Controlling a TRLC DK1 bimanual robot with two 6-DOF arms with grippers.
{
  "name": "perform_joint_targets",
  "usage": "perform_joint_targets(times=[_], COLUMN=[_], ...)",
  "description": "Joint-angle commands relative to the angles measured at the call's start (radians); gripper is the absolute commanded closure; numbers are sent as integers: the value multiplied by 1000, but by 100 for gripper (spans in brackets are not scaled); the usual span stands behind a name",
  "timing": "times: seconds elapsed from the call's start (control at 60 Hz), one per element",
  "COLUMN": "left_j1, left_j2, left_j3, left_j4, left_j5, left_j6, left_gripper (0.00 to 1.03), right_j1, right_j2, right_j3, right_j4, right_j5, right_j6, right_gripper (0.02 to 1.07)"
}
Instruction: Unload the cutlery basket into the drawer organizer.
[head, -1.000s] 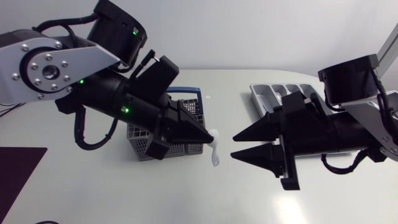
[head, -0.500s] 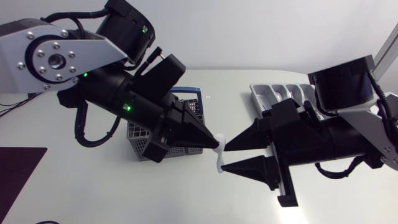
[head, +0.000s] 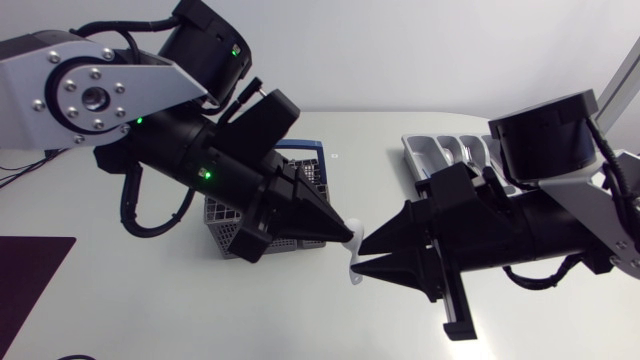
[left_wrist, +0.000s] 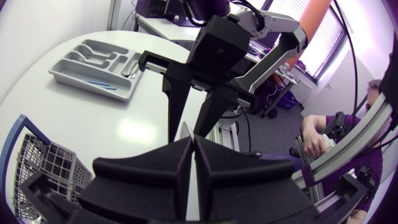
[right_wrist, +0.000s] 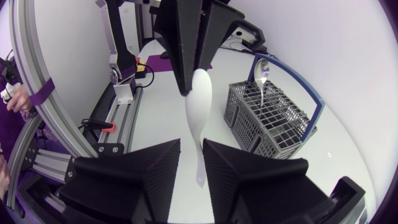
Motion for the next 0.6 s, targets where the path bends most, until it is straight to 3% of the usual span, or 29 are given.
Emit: perform_joint_targets(times=[0.0,0.183,0.417,0.517,0.583], left_j1=[-1,1,4,6,12], left_j2=[23,23,26,29,29], left_j3=[34,34,29,26,28], left_j4=[-9,-10,-12,-12,-10], left_j5=[18,24,32,34,34], left_j6=[24,24,21,16,13], left_gripper=[99,99,98,82,63], right_j1=[17,25,23,22,22], right_j2=[17,40,34,27,23], right_j3=[3,7,9,4,-3], right_j4=[-15,-22,-39,-42,-48], right_j5=[0,0,9,14,26], right_j6=[-3,-3,3,4,3], right_gripper=[87,102,102,102,102])
